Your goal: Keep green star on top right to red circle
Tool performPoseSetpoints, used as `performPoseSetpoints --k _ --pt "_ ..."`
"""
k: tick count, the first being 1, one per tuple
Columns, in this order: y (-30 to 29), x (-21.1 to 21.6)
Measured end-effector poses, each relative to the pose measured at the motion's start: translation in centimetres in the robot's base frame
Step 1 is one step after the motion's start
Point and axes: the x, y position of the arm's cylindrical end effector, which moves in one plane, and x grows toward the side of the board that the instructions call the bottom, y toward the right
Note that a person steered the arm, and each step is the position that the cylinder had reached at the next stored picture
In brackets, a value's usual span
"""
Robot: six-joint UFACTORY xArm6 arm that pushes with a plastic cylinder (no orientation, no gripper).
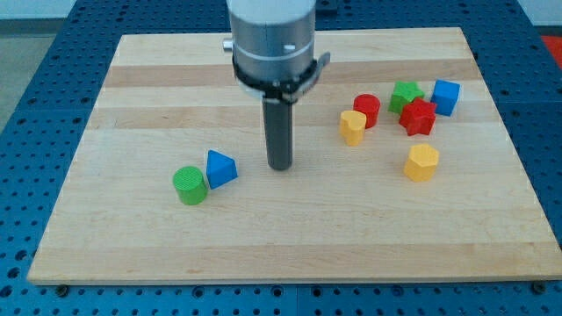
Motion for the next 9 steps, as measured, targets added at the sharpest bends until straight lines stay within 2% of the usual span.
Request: performPoseSetpoints --k 1,2,3,4,5,6,7,8,9 --pt "-6.4 -4.2" --pt "-5.8 -11.2" --pt "0.9 -17.1" --pt "13.1 -18.7" --pt "23.5 -18.0" --pt "27.3 -16.0" --pt "26.8 -13.5" --pt "26.8 -12.9" --pt "29.9 -13.0"
